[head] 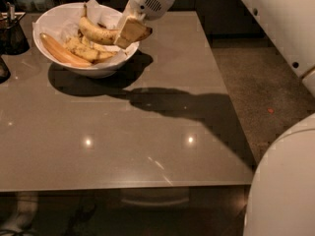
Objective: Pick banana from white bowl
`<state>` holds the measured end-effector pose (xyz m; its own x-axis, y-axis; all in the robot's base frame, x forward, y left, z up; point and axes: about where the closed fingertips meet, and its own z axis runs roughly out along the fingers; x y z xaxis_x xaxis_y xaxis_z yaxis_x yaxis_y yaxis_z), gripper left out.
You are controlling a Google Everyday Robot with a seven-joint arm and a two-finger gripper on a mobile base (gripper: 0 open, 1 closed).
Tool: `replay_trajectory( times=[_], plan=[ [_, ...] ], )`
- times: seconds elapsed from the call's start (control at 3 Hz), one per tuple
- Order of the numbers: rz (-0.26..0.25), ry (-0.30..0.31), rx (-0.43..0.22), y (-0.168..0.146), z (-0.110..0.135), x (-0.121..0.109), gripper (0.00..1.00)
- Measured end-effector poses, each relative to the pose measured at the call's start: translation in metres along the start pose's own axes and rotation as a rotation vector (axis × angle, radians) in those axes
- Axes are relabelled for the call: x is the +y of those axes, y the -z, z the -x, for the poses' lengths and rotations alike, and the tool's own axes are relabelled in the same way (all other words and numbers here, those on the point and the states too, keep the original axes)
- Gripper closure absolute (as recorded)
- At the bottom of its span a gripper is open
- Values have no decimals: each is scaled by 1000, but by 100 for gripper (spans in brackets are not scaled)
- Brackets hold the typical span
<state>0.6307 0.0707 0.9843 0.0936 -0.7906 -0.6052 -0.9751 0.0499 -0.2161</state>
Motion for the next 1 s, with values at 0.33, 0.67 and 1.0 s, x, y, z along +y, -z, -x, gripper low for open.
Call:
replay_trajectory(
  times=[0.33,0.67,1.0],
  plan=[
    [28,-68,-41,2,-7,28,100],
    [65,-156,-38,-9,-20,72,100],
    [120,-220,12,-33,-38,104,100]
  ],
)
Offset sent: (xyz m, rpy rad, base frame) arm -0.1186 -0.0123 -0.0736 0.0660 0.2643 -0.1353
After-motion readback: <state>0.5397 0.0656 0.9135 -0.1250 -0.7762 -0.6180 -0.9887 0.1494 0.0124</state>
